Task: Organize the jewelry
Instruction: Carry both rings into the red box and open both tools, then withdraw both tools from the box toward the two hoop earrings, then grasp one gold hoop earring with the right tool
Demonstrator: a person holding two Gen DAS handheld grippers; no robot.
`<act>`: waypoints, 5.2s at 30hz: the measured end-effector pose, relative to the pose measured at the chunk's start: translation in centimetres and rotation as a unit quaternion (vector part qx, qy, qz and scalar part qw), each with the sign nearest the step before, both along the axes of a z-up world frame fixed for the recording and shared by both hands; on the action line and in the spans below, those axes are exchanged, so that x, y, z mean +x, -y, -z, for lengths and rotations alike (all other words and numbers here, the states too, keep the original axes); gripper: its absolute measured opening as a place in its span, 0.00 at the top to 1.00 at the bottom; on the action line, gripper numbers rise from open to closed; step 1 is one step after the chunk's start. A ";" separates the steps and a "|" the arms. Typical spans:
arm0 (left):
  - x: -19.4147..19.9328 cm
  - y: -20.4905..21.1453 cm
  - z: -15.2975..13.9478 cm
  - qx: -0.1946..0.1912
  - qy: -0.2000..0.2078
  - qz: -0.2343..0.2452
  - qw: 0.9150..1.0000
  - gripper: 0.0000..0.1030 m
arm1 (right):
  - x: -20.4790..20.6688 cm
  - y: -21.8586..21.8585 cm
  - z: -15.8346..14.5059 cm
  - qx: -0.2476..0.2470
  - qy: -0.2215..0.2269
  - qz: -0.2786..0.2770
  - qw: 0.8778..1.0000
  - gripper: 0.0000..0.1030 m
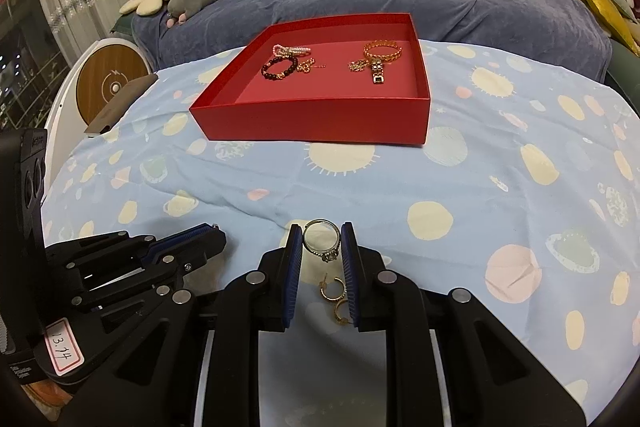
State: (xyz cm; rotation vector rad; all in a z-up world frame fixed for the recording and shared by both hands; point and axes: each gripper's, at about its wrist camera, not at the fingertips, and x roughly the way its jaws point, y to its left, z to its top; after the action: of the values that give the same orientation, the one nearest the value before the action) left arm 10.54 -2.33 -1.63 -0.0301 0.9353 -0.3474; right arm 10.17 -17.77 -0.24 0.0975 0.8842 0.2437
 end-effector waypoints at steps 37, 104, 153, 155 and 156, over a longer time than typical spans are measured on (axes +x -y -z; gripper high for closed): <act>12.1 -4.0 -9.3 -0.021 0.075 -0.081 0.994 0.95 | 11.7 1.2 -8.2 0.033 0.067 0.021 0.997 0.81; 0.2 -0.8 -1.1 0.059 0.008 -0.049 0.997 0.45 | -3.5 1.7 2.3 -0.030 -0.019 -0.005 0.999 0.67; -0.2 3.6 0.2 0.037 -0.020 0.006 0.999 0.45 | -3.4 2.8 3.2 -0.033 -0.026 0.003 0.999 0.84; -0.3 4.4 0.3 0.034 -0.020 0.016 0.999 0.45 | -3.5 3.3 3.1 -0.033 -0.026 0.007 0.999 0.84; -0.4 4.9 0.4 0.033 -0.019 0.021 0.999 0.45 | -3.5 3.5 3.1 -0.032 -0.026 0.011 0.999 0.84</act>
State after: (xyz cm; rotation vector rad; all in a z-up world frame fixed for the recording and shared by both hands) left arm 10.14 -7.22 -2.02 0.0443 0.9859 -0.3563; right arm 6.69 -21.31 -3.29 0.0541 0.9418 0.1917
